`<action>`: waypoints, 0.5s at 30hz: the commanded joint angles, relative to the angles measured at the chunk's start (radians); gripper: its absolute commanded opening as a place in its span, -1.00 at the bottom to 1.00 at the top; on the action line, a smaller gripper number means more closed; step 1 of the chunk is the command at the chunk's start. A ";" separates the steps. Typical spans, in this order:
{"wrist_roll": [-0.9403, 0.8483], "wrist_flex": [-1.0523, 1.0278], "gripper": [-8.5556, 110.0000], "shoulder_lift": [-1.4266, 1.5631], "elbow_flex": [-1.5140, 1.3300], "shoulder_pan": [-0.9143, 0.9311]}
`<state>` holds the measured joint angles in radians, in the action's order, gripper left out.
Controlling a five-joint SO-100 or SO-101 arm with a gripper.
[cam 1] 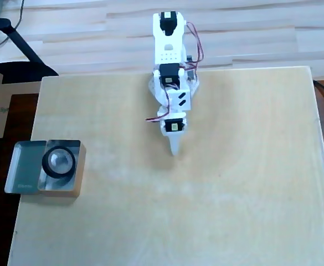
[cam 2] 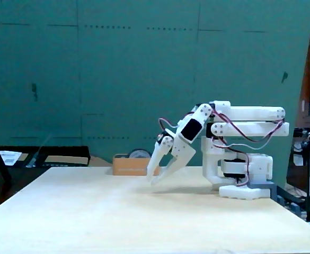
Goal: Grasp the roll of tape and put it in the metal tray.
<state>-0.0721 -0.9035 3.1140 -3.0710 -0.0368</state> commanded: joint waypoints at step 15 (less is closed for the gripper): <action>-0.009 -0.077 -0.86 0.302 -0.011 -0.002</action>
<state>-0.0721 -0.9649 3.1140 -3.0710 -0.0368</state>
